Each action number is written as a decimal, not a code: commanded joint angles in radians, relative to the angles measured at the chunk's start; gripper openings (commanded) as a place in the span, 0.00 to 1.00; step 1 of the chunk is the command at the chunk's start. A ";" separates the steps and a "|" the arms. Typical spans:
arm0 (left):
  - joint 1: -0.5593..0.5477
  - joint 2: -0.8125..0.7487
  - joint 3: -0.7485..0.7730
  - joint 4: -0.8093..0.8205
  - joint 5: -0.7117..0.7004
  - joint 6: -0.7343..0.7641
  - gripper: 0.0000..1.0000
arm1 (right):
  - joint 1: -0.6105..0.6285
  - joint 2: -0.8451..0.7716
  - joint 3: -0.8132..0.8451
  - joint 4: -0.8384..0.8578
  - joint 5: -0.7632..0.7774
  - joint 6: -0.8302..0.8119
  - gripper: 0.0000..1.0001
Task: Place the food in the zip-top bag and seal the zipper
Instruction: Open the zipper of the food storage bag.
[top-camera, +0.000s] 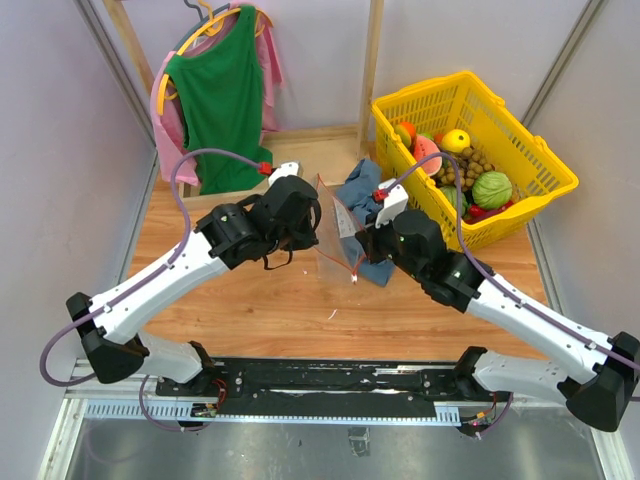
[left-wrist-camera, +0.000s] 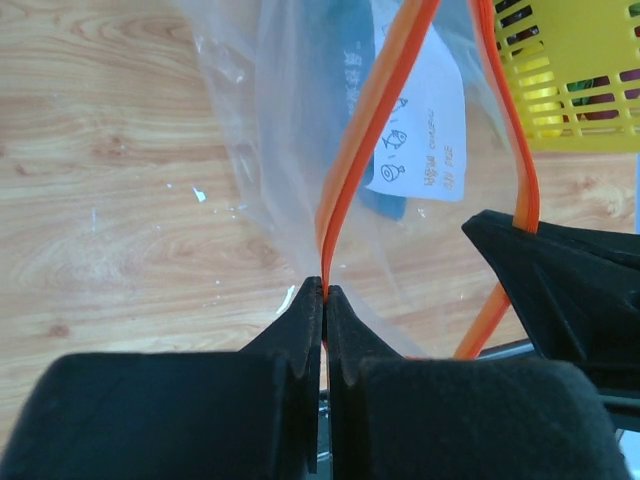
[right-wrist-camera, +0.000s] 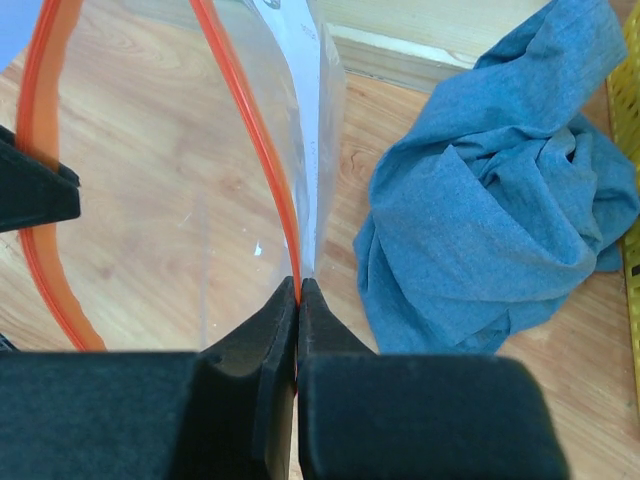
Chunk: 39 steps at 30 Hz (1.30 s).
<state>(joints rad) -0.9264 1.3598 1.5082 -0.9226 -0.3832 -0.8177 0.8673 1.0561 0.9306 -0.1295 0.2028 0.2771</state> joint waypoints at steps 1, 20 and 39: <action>-0.005 -0.047 0.002 -0.015 -0.061 0.083 0.00 | -0.009 0.006 0.049 -0.136 0.008 0.045 0.01; -0.006 -0.129 -0.219 0.281 -0.092 -0.049 0.52 | 0.002 0.090 -0.023 0.050 -0.132 0.236 0.01; -0.006 -0.155 -0.398 0.574 -0.046 -0.085 0.88 | 0.024 0.079 -0.050 0.093 -0.107 0.240 0.01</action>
<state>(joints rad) -0.9264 1.1618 1.1038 -0.4191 -0.4393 -0.8734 0.8742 1.1481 0.8902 -0.0685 0.0864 0.5022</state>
